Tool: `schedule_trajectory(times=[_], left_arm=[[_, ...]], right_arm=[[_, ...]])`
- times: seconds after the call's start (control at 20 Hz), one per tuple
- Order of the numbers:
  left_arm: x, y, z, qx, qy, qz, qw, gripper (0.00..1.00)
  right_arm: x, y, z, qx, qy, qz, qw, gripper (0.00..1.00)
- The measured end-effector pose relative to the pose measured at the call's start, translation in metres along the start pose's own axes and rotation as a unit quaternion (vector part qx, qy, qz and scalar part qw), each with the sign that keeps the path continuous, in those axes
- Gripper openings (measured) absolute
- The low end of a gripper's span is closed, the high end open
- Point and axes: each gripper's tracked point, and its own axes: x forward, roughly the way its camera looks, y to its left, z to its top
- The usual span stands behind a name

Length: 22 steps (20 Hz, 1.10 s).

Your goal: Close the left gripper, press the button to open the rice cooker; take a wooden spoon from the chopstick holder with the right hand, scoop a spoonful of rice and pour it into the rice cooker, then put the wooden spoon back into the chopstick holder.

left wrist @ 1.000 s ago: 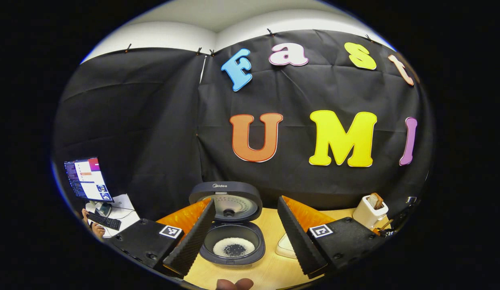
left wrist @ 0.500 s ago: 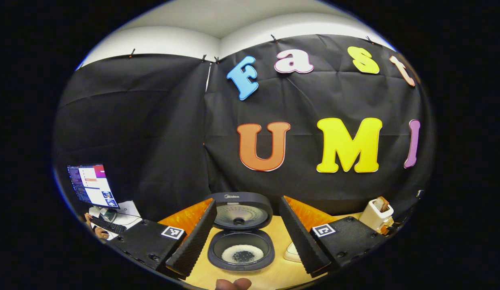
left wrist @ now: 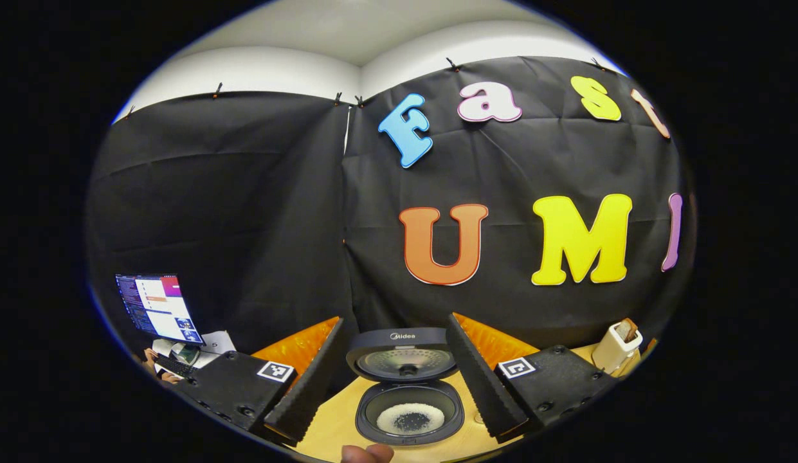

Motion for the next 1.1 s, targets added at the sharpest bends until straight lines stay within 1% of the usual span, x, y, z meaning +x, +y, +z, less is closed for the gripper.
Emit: schedule_trajectory(times=[0.2, 0.25, 0.3, 0.5, 0.55, 0.6, 0.7, 0.85, 1.0, 1.1], left_arm=[[0.030, -0.002, 0.008, -0.006, 0.002, -0.019, 1.000, 0.99], [0.038, -0.001, 0.008, -0.009, 0.005, -0.022, 1.000, 0.99], [0.047, 0.001, 0.006, -0.011, 0.010, -0.023, 1.000, 0.99], [0.079, 0.014, -0.016, -0.032, 0.066, -0.031, 0.997, 0.99], [0.089, 0.017, -0.024, -0.037, 0.086, -0.031, 0.995, 0.99], [0.098, 0.018, -0.031, -0.042, 0.106, -0.032, 0.993, 0.99], [0.116, 0.019, -0.045, -0.049, 0.144, -0.038, 0.988, 0.99], [0.134, 0.006, -0.064, -0.074, 0.196, -0.057, 0.976, 1.00], [0.146, 0.008, -0.079, -0.056, 0.227, -0.051, 0.971, 1.00], [0.146, 0.006, -0.085, -0.051, 0.245, -0.046, 0.967, 1.00]], right_arm=[[-0.025, -0.005, 0.027, 0.002, -0.021, -0.007, 1.000, 0.96], [-0.031, -0.007, 0.031, 0.001, -0.025, -0.010, 1.000, 0.99], [-0.038, -0.010, 0.036, 0.000, -0.030, -0.014, 0.999, 0.96], [-0.065, -0.027, 0.049, -0.009, -0.048, -0.037, 0.998, 0.96], [-0.071, -0.032, 0.051, -0.012, -0.052, -0.044, 0.998, 0.92], [-0.078, -0.038, 0.051, -0.015, -0.055, -0.052, 0.997, 0.96], [-0.091, -0.050, 0.051, -0.017, -0.058, -0.070, 0.996, 0.96], [-0.102, -0.059, 0.049, -0.010, -0.052, -0.089, 0.995, 0.96], [-0.110, -0.063, 0.047, -0.005, -0.043, -0.102, 0.994, 0.96], [-0.115, -0.065, 0.050, -0.005, -0.047, -0.106, 0.993, 0.96]])
